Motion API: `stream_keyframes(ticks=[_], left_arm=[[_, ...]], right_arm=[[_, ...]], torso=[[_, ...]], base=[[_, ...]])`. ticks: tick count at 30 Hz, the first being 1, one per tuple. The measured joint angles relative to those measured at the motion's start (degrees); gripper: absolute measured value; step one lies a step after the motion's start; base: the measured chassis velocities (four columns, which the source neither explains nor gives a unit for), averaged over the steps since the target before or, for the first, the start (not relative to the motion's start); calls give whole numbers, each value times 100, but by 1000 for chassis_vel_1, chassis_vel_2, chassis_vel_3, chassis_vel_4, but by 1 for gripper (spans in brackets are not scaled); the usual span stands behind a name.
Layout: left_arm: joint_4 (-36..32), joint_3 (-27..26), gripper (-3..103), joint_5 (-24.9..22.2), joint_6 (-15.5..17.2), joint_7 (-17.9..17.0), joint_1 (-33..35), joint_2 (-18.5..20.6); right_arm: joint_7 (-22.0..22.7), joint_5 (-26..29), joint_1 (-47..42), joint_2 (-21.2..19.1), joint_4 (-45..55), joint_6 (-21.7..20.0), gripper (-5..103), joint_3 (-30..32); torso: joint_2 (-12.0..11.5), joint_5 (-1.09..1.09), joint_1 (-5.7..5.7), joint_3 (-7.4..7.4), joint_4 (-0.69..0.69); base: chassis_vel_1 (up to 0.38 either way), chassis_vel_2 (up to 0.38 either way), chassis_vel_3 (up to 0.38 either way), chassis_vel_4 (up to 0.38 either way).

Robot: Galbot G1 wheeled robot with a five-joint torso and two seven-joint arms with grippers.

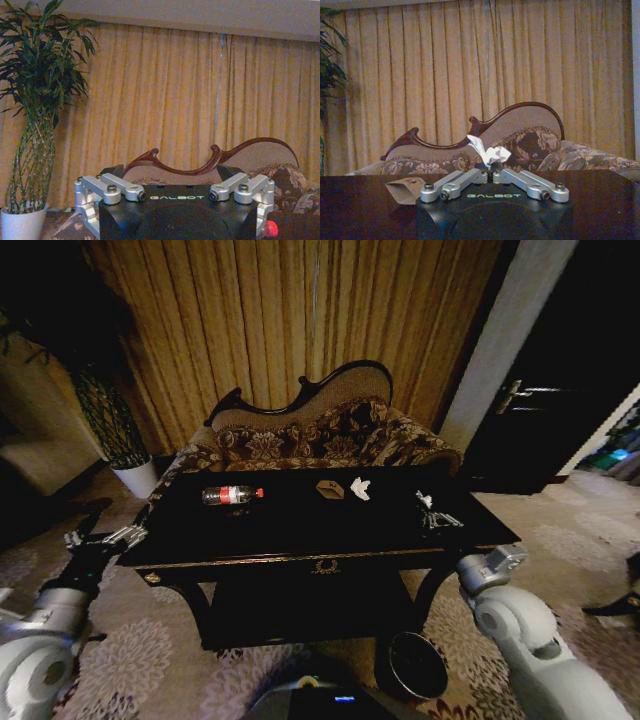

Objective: Move to the front of the table and place the trash on the table into the trash bin.

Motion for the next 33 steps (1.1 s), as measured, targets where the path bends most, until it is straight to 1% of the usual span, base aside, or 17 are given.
stream_keyframes(ticks=[9, 27, 33], left_arm=[[24, 8, 100, 0, 0, 3, 4, 10], [63, 50, 100, 21, 10, 15, -13, 16], [81, 62, 100, 26, 10, 24, -7, -7]], right_arm=[[5, -9, -42, 22, 80, -59, 1, -47], [17, -29, 2, 97, -75, -65, 1, -131], [17, -129, 0, 165, -297, 59, 1, -208]], torso=[[-1, 0, 1, 0, 0], [0, -1, -1, 0, 0], [0, -1, -2, 0, 0]], base=[[43, -38, -47, 38], [150, -160, -154, 159], [130, -100, -128, 118]])
